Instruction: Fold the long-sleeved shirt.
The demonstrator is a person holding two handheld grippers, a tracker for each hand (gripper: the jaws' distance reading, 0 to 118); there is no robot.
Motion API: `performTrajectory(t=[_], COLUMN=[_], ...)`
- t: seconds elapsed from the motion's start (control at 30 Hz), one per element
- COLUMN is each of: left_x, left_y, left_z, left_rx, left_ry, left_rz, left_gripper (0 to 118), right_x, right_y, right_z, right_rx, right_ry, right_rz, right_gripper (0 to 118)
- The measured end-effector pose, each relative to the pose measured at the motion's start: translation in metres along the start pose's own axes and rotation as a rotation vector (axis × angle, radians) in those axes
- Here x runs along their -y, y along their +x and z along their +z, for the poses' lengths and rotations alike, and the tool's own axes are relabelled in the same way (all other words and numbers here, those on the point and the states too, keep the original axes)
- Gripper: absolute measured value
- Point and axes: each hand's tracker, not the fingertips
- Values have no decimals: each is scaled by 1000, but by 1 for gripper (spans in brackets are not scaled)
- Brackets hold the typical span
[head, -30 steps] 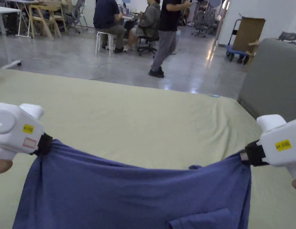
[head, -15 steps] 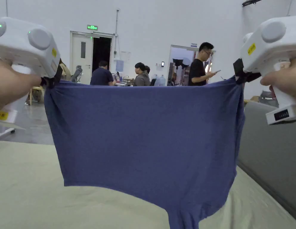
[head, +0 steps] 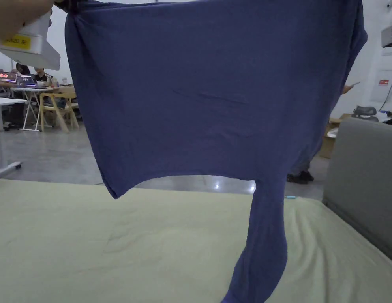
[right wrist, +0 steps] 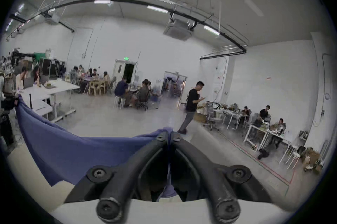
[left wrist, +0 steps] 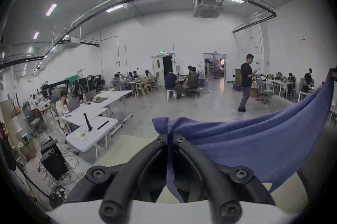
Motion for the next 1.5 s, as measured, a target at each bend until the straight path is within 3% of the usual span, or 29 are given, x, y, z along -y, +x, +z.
performTrajectory(t=[0.2,0.33,0.47,0.6,0.73,0.8,0.97,1.07,1.27,1.5], left_x=[123,246,363,436,480,502,552,573,608,644], left_y=[18,37,43,34,10,-9,-34,-53,-78,-70], left_z=[-79,-119,-132,-118,-64,-28,86,154,268,331], left_rx=[77,116,124,127,158,184,231,280,301,297], left_ry=[-234,-413,-585,-703,-836,-879,-949,-982,-1026,-1041], left_rz=[-5,-45,-60,-75,-109,-35,-141,-121,-98,-70], left_gripper=[1,1,1,1,1,1,1,1,1,1], right_x=[150,300,432,510,558,582,618,631,658,685], right_y=[-33,-66,-101,-109,-87,-78,-60,-42,-16,-20], right_z=[-93,-133,-127,-94,-44,-1,129,199,309,357], right_rx=[-78,-173,-237,-283,-355,-412,-461,-510,-545,-511], right_ry=[-287,-521,-700,-837,-872,-909,-963,-996,-1051,-1064], right_rz=[32,34,72,67,6,-24,-4,-43,-34,11], right_gripper=[0,0,0,0,0,0,0,0,0,0])
